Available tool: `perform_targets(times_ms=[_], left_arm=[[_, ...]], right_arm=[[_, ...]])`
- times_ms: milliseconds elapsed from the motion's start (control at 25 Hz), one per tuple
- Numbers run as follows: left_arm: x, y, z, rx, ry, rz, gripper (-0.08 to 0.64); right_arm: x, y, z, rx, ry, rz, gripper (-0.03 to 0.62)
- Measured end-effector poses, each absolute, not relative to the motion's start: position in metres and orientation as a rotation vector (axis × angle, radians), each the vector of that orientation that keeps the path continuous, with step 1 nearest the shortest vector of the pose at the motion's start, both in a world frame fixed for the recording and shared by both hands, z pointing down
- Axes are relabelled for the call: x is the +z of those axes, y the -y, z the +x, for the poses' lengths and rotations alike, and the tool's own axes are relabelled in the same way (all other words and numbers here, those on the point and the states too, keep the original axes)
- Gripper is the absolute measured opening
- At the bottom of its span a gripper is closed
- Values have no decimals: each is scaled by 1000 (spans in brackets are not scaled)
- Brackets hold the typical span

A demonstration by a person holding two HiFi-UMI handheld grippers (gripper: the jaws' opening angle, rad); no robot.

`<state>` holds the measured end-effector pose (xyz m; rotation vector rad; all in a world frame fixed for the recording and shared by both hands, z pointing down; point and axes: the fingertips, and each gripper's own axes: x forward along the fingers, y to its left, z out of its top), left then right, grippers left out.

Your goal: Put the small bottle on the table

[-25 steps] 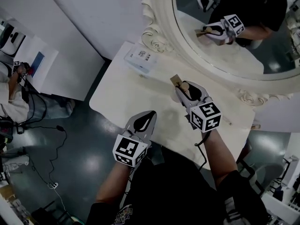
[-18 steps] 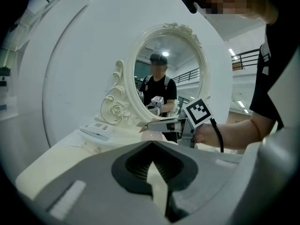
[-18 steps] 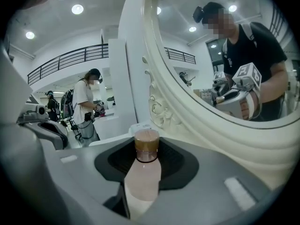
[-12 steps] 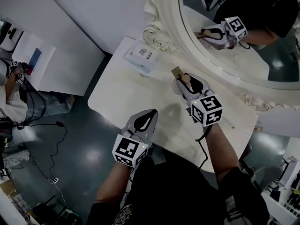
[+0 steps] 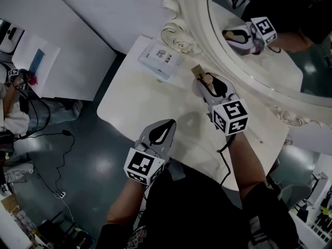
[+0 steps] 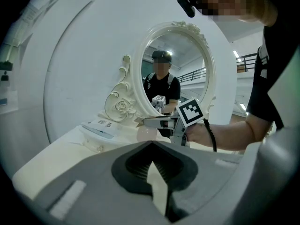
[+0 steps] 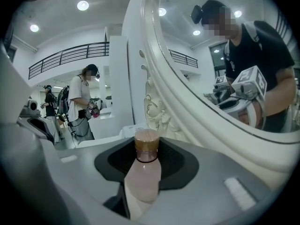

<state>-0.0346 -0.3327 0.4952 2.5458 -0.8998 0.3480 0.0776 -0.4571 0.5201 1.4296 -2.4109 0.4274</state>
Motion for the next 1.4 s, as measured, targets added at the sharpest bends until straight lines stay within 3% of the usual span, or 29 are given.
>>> perform_targets(times_ms=[1120, 1320, 1400], left_arm=[[501, 320, -45, 361, 887, 2520, 0], [496, 309, -46, 322, 858, 2558, 0], [493, 304, -48, 324, 846, 2567, 0]], right_arm=[[523, 461, 77, 406, 2398, 1524, 196], [523, 440, 87, 473, 2363, 1589, 170], [520, 429, 92, 494, 2341, 1634, 124]])
